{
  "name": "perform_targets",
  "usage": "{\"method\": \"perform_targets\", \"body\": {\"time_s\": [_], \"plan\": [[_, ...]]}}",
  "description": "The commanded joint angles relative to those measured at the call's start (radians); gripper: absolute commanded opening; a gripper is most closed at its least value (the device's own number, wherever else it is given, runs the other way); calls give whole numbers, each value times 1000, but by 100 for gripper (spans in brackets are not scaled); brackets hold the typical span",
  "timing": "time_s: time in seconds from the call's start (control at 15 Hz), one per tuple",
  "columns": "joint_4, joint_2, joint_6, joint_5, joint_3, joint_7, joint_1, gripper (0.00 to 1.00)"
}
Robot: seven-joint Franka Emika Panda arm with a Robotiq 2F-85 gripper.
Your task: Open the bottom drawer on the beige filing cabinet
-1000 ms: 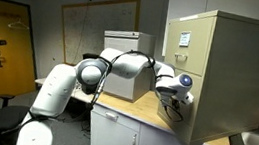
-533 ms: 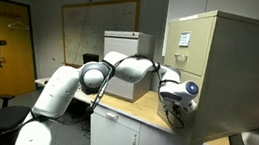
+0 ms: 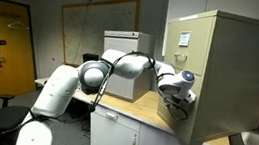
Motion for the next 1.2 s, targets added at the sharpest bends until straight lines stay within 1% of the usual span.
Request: {"method": "perform_targets", "body": {"time_s": [0.0, 0.07, 0.13, 0.2, 0.33, 0.53, 0.8, 0.93, 1.13], "plan": [[17, -14, 75, -222, 3, 106, 87, 7], [-7, -44, 86, -292, 12, 111, 105, 1], [-44, -73, 100, -357, 19, 109, 121, 1], [-73, -93, 112, -393, 28, 107, 127, 5], [-166, -136, 164, -407, 53, 86, 128, 5], [-311, -184, 279, -356, 97, 35, 105, 5], [-411, -222, 400, -273, 149, -50, 55, 5], [-452, -246, 434, -229, 168, -94, 32, 5], [-519, -287, 452, -122, 186, -182, 7, 5]]}}
